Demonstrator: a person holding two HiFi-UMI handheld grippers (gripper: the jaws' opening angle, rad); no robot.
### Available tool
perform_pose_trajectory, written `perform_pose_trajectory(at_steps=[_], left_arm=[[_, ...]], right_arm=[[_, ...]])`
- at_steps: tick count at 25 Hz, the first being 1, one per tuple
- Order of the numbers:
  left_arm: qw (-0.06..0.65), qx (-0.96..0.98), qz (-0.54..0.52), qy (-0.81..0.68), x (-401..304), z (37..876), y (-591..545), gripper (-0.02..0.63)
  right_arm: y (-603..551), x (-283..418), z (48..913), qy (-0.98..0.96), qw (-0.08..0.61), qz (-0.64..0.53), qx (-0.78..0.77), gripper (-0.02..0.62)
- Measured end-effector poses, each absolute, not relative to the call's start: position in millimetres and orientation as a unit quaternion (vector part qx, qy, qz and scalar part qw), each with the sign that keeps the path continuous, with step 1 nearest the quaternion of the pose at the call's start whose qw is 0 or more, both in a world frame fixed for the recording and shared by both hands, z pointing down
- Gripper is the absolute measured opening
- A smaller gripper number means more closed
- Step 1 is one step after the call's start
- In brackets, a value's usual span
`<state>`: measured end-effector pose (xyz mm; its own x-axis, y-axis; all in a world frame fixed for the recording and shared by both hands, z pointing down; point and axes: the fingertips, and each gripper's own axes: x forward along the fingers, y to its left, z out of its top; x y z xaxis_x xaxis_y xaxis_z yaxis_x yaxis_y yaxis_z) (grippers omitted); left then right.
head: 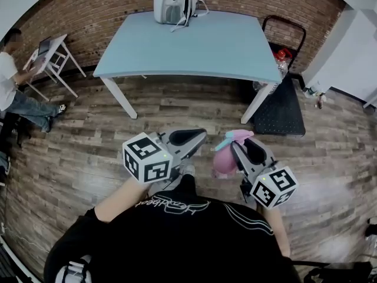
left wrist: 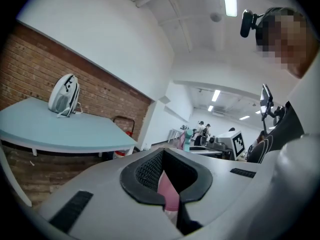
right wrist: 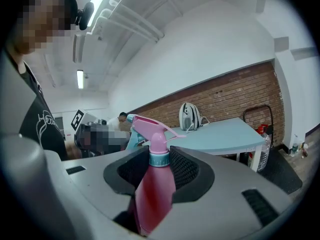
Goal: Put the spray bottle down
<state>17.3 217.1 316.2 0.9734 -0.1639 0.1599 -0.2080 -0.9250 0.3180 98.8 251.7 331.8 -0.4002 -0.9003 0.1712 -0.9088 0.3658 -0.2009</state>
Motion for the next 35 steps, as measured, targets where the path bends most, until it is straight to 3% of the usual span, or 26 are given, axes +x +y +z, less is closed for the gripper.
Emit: perform_pose_trajectory(at_steps=[8,15,35], left_arm=[[0.191,0.973,0.069,-0.112,37.1,326.3,53.6,0.008],[0.199,0.968,0.065,-0.137,31.0,332.0,-73.3,0.008],[0.238,0.95,0.058,-0.192,18.6,363.6,-202.6,0.008]], right_arm=[[89.3,130.5,338.3,-0.821,0.022,0.15,0.551,0.13],[-47.0,118.6,341.4,-0.837,0.037,0.145,0.527,0.13],[-189.9,103.7,369.9,-0.863,0.072,0.164,0.472,0.13]])
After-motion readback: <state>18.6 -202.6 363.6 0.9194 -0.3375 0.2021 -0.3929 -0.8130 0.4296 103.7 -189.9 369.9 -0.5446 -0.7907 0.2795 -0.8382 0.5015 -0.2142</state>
